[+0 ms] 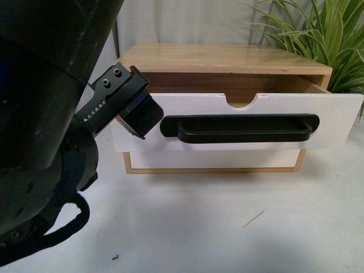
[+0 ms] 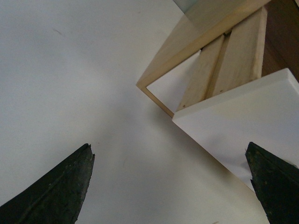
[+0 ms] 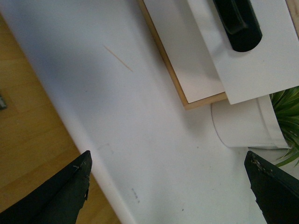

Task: Close drawer sideways

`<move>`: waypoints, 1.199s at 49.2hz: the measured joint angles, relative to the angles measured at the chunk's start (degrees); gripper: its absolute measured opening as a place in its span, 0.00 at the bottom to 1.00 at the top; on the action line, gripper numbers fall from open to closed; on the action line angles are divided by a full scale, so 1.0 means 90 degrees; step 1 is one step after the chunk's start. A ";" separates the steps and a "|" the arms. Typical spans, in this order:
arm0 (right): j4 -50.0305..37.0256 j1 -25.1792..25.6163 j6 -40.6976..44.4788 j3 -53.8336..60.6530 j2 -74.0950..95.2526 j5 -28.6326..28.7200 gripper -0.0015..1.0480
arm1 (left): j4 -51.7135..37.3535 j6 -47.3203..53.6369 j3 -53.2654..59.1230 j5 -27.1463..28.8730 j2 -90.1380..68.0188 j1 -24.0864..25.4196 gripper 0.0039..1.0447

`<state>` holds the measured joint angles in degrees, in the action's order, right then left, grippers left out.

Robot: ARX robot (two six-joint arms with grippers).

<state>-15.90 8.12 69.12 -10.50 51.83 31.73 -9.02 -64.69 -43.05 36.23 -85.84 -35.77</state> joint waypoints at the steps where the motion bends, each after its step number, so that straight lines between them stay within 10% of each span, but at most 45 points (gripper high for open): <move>1: -0.0129 -0.0046 -0.0015 -0.0039 0.0112 -0.0034 0.91 | -0.0010 0.0019 -0.0019 -0.0024 -0.0024 0.0005 0.95; 59: -0.1695 -0.1875 -0.1037 -0.3801 0.5008 -0.1911 0.91 | -0.0420 0.1263 -0.1547 -0.1382 -0.1433 0.0986 0.95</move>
<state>-31.16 -8.75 59.79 -44.71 96.90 14.52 -12.80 -53.32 -56.97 23.79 -98.74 -26.89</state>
